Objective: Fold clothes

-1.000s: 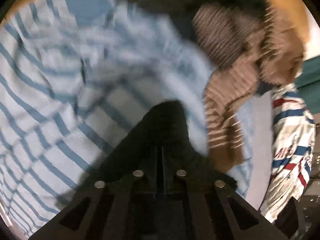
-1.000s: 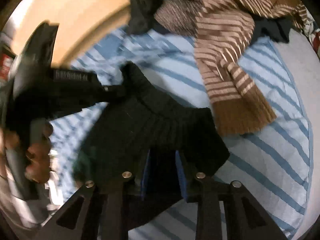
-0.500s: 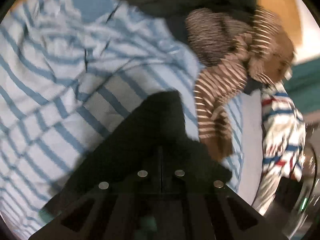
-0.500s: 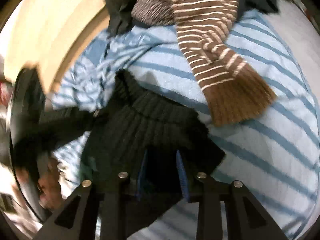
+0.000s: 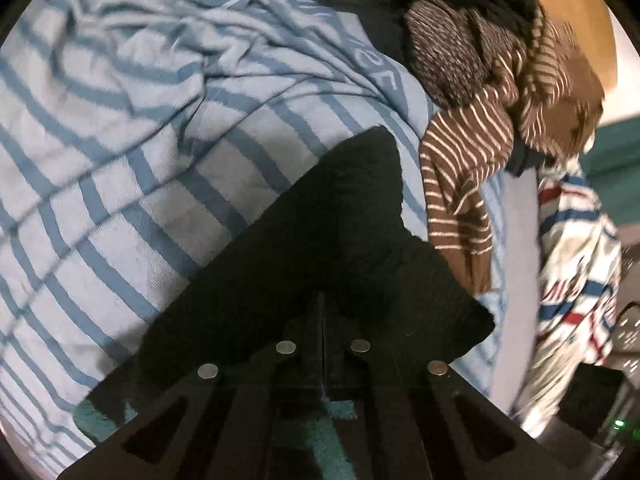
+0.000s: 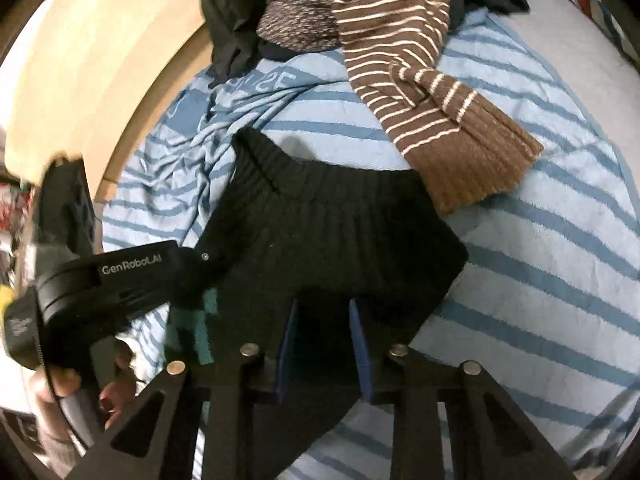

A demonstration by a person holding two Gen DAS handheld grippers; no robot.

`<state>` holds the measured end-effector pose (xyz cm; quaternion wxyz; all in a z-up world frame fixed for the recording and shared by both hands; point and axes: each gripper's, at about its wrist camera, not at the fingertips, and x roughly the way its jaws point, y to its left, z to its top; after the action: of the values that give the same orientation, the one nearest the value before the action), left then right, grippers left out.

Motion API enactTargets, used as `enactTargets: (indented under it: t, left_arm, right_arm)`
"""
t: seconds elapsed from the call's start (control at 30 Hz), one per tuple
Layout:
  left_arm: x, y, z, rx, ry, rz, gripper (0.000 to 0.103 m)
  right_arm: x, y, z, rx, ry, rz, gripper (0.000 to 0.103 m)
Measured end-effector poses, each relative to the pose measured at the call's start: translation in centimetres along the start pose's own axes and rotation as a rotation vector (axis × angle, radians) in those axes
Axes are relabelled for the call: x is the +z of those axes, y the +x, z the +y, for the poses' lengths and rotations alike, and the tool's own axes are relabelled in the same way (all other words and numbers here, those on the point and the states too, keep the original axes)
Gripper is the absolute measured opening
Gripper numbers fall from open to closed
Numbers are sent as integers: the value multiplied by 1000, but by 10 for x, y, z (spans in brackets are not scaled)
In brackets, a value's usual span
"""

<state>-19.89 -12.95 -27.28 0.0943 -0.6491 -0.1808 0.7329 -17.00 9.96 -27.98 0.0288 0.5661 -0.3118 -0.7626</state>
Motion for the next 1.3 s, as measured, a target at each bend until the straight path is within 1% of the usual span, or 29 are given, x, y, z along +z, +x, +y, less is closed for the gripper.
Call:
enactTargets:
  t: [0.03,0.07,0.17,0.2,0.23,0.3,0.37,0.43,0.47,0.5,0.53,0.6,0.63,0.67,0.7,0.73,0.8,0.87,0.9,1.0,1.03,1.13,1.2,1.27,1.3]
  left_arm:
    - [0,-1,1,-11,-9,1,3]
    - [0,-3,3,-24,-21,1,3]
    - [-8,-27,9,-100,-88,-2,2]
    - [-12,-35,10,-120,-106,-4,2]
    - [-17,-47,12,-105,-92,-20,2]
    - [-26,-66,18,-68,-80,-45,2]
    - [-32,-72,31,-87,-110,-9,2]
    - [-35,-63,39,-118,-143,34,2]
    - [-36,-55,41,-105,-146,43,2]
    - [-37,-46,42,-92,-148,53,2]
    - [-38,-36,44,-78,-146,65,2]
    - [-39,-24,47,-55,-152,67,2]
    - [-40,-21,49,-53,-160,53,3]
    - [-39,-19,50,-53,-164,41,3]
    - [-39,-17,49,-43,-162,28,3]
    - [-41,-18,46,-23,-149,11,3]
    - [-43,-17,42,15,-126,-22,3]
    - [-46,-18,34,51,-89,-61,3]
    - [-48,-21,32,53,-70,-77,3]
    - [-58,-43,41,-21,-70,-86,3]
    - [-63,-56,46,-23,-83,-96,3]
    - [-75,-84,63,-11,-104,-135,2]
    - [-79,-81,77,-3,-126,-119,2]
    - [-83,-76,90,4,-148,-101,2]
    - [-81,-66,95,5,-159,-81,2]
  right_arm:
    - [1,0,-4,12,22,4,23]
    - [2,0,-7,21,43,6,23]
    - [0,-7,-6,32,77,2,23]
    - [-2,-15,-4,53,74,-12,24]
    - [-5,-24,-1,82,64,-31,27]
    - [-17,-42,12,123,17,-64,28]
    - [-27,-46,26,137,-22,-62,28]
    - [-37,-39,43,150,-57,-35,28]
    - [-41,-30,51,123,-89,-14,28]
    - [-45,-20,56,69,-113,5,27]
    - [-48,-10,58,34,-124,23,24]
    - [-55,9,52,12,-114,50,19]
    - [-58,15,49,12,-104,57,13]
    - [-58,15,44,23,-89,52,4]
    - [-58,15,40,31,-78,49,1]
    - [-58,16,35,43,-67,48,0]
    - [-57,18,28,74,-34,48,0]
    - [-57,18,30,71,-21,43,0]
    - [-57,16,33,59,-28,38,0]
    - [-58,-2,43,62,-48,32,3]
    - [-61,-11,47,72,-52,28,9]
    - [-74,-28,63,92,-105,6,11]
    - [-84,-26,74,95,-142,16,11]
    - [-91,-14,76,50,-164,36,11]
    - [-94,-5,72,19,-161,50,11]
